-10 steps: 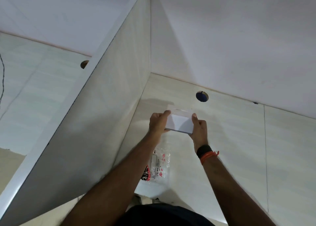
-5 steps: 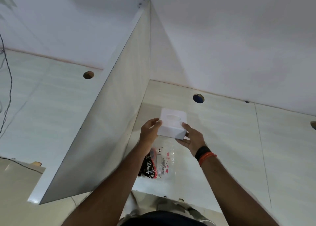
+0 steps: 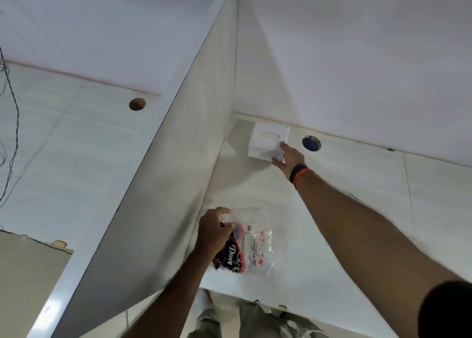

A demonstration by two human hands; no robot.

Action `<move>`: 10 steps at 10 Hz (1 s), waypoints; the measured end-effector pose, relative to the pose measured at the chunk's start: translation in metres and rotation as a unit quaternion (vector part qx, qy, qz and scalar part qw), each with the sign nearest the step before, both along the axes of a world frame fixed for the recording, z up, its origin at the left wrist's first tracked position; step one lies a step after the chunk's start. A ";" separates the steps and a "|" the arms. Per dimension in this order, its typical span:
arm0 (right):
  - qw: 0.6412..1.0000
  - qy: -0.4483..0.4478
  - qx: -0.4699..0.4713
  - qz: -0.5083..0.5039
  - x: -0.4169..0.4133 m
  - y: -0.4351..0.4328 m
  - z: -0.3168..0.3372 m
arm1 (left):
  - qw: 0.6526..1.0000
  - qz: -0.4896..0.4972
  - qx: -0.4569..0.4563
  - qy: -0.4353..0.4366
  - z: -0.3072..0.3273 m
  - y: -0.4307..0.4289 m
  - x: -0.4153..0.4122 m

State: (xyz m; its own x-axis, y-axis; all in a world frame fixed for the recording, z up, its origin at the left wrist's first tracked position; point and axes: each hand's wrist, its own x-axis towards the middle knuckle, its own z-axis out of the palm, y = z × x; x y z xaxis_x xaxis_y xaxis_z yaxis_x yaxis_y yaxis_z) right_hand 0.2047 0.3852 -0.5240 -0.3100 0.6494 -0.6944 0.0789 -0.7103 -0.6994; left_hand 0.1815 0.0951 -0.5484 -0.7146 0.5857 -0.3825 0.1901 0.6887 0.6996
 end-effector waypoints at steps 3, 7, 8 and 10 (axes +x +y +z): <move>0.998 -0.035 0.024 0.047 -0.044 0.044 -0.020 | 0.998 0.007 -0.057 -0.017 -0.025 -0.011 -0.006; 0.984 -0.096 0.120 0.094 -0.025 0.020 -0.017 | 0.992 0.042 -0.105 -0.047 -0.026 -0.019 0.002; 0.995 -0.086 0.032 0.047 0.005 -0.030 -0.010 | 0.989 0.069 -0.109 -0.068 -0.024 -0.023 0.004; 0.960 -0.176 0.122 0.183 0.087 -0.136 -0.005 | 0.987 0.100 -0.075 -0.106 -0.017 -0.031 0.007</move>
